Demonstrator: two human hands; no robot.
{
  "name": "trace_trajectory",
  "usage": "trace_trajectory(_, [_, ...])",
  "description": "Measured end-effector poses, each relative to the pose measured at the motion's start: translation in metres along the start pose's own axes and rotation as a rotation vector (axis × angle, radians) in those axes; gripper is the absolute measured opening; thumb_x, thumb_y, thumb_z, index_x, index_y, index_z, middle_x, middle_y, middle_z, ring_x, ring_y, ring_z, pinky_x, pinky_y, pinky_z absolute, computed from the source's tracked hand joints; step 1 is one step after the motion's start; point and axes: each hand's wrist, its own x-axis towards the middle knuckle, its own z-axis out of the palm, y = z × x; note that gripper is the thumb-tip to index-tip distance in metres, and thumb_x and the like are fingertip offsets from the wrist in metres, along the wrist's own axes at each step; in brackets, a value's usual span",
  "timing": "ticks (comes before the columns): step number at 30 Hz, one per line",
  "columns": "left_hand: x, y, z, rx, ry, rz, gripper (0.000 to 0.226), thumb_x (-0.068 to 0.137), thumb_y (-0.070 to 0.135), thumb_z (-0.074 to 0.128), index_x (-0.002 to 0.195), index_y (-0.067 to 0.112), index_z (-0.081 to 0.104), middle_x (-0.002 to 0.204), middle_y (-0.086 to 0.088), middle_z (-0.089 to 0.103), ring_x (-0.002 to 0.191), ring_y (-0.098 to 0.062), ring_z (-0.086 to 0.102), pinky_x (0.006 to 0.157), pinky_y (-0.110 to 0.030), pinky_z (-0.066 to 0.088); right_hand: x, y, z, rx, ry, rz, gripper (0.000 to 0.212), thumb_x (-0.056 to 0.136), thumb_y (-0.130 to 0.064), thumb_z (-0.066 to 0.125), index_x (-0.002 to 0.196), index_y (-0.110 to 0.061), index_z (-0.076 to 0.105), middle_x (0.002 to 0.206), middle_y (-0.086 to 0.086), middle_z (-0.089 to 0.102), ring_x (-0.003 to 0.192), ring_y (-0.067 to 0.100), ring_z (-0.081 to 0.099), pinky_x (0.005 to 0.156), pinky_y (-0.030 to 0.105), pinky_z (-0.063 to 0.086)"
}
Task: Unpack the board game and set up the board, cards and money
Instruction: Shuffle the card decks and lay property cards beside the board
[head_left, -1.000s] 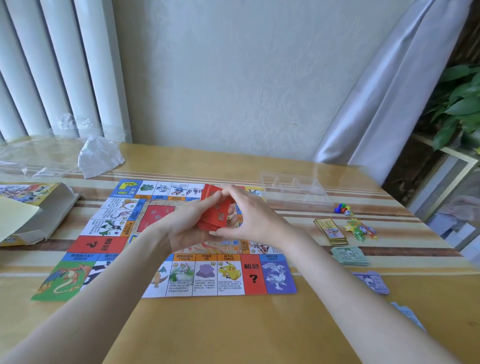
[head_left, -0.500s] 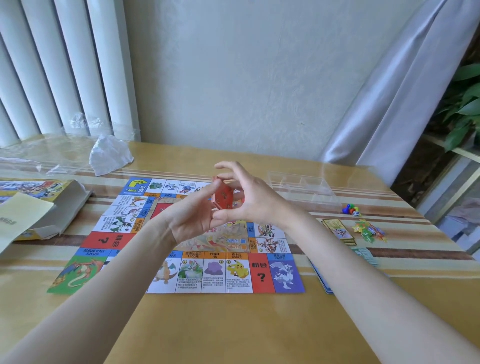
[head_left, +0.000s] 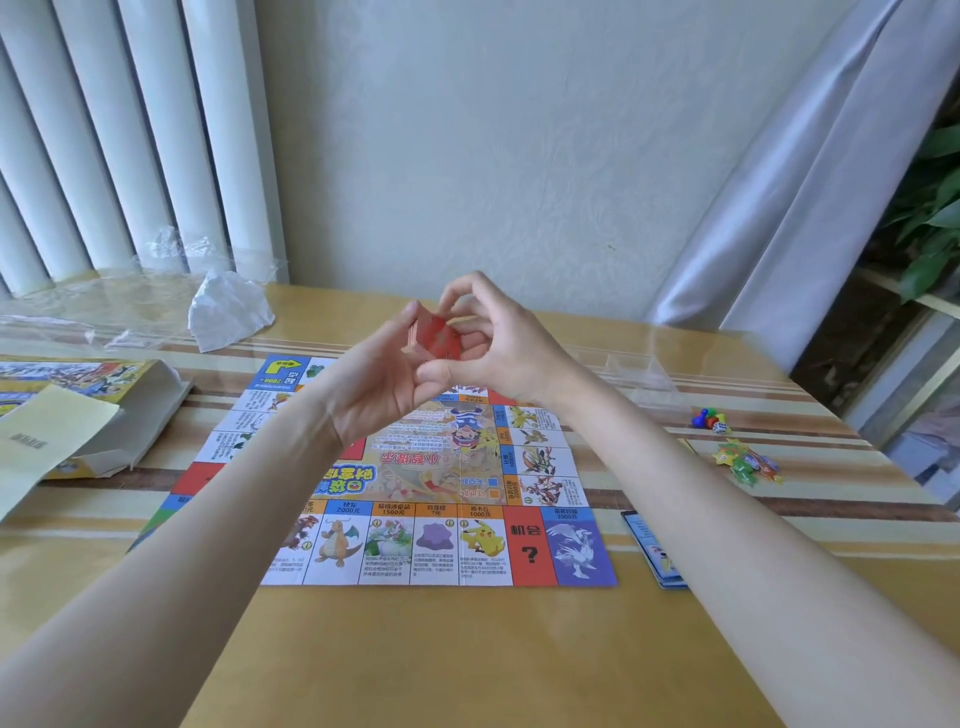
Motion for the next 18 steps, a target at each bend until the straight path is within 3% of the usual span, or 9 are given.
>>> trace_trajectory(3, [0.0, 0.002, 0.005, 0.049, 0.016, 0.03, 0.027, 0.084, 0.032, 0.048, 0.1, 0.011, 0.056, 0.097, -0.013, 0.07, 0.086, -0.02, 0.07, 0.074, -0.028, 0.058, 0.002, 0.002, -0.003, -0.004, 0.028, 0.029, 0.034, 0.069, -0.014, 0.082, 0.086, -0.023, 0.053, 0.102, 0.007, 0.067, 0.093, 0.018, 0.066, 0.083, 0.031, 0.051])
trace_trajectory(6, [0.0, 0.0, 0.005, 0.094, 0.048, 0.018, 0.026, 0.085, 0.031, 0.049, 0.097, 0.009, 0.057, 0.092, -0.014, 0.07, 0.081, -0.019, 0.07, 0.071, -0.026, 0.058, 0.003, 0.003, -0.007, -0.001, -0.07, 0.064, 0.033, 0.071, -0.014, 0.08, 0.091, -0.019, 0.054, 0.104, 0.005, 0.066, 0.082, 0.003, 0.062, 0.075, 0.02, 0.047])
trace_trajectory(10, [0.003, -0.003, 0.008, 0.1, 0.085, -0.015, 0.027, 0.092, 0.031, 0.046, 0.101, 0.008, 0.059, 0.095, -0.017, 0.069, 0.078, -0.021, 0.07, 0.07, -0.027, 0.059, 0.003, 0.007, -0.011, -0.076, -0.062, 0.098, 0.033, 0.07, -0.018, 0.081, 0.087, -0.025, 0.054, 0.102, -0.004, 0.063, 0.101, 0.014, 0.062, 0.09, 0.029, 0.049])
trace_trajectory(12, [0.005, -0.005, 0.007, 0.187, 0.133, -0.048, 0.032, 0.096, 0.03, 0.044, 0.111, 0.005, 0.058, 0.104, -0.018, 0.068, 0.087, -0.025, 0.069, 0.077, -0.031, 0.058, -0.001, 0.008, -0.014, -0.117, 0.0, 0.146, 0.033, 0.07, -0.02, 0.081, 0.089, -0.022, 0.054, 0.102, -0.006, 0.061, 0.1, 0.014, 0.06, 0.084, 0.023, 0.048])
trace_trajectory(13, [0.005, -0.007, 0.005, 0.358, 0.18, -0.054, 0.033, 0.098, 0.028, 0.042, 0.117, 0.005, 0.057, 0.11, -0.018, 0.066, 0.095, -0.027, 0.066, 0.083, -0.032, 0.056, -0.003, 0.01, -0.018, -0.155, 0.051, 0.191, 0.034, 0.071, -0.022, 0.08, 0.093, -0.02, 0.054, 0.103, -0.005, 0.059, 0.099, 0.013, 0.059, 0.078, 0.019, 0.047])
trace_trajectory(15, [0.001, -0.009, -0.009, 1.1, 0.282, -0.035, 0.031, 0.101, 0.017, 0.037, 0.126, 0.01, 0.053, 0.129, -0.014, 0.056, 0.115, -0.025, 0.056, 0.095, -0.034, 0.046, -0.011, 0.019, -0.029, -0.276, 0.095, 0.328, 0.036, 0.074, -0.025, 0.077, 0.1, -0.016, 0.053, 0.107, -0.003, 0.056, 0.095, 0.012, 0.054, 0.065, 0.015, 0.039])
trace_trajectory(17, [-0.006, -0.012, -0.034, 1.836, 0.191, -0.13, 0.041, 0.097, 0.004, 0.035, 0.134, 0.018, 0.046, 0.148, -0.005, 0.037, 0.138, -0.023, 0.032, 0.111, -0.038, 0.027, -0.024, 0.032, -0.037, -0.413, -0.02, 0.498, 0.037, 0.075, -0.027, 0.076, 0.102, -0.014, 0.053, 0.109, 0.0, 0.056, 0.092, 0.013, 0.052, 0.064, 0.019, 0.038])
trace_trajectory(18, [-0.011, -0.012, -0.046, 2.032, 0.137, -0.258, 0.049, 0.096, 0.002, 0.035, 0.139, 0.024, 0.039, 0.154, 0.001, 0.024, 0.144, -0.023, 0.015, 0.115, -0.045, 0.015, -0.03, 0.04, -0.037, -0.454, -0.101, 0.55, 0.037, 0.075, -0.027, 0.075, 0.101, -0.014, 0.053, 0.109, 0.0, 0.057, 0.092, 0.014, 0.052, 0.067, 0.022, 0.04])
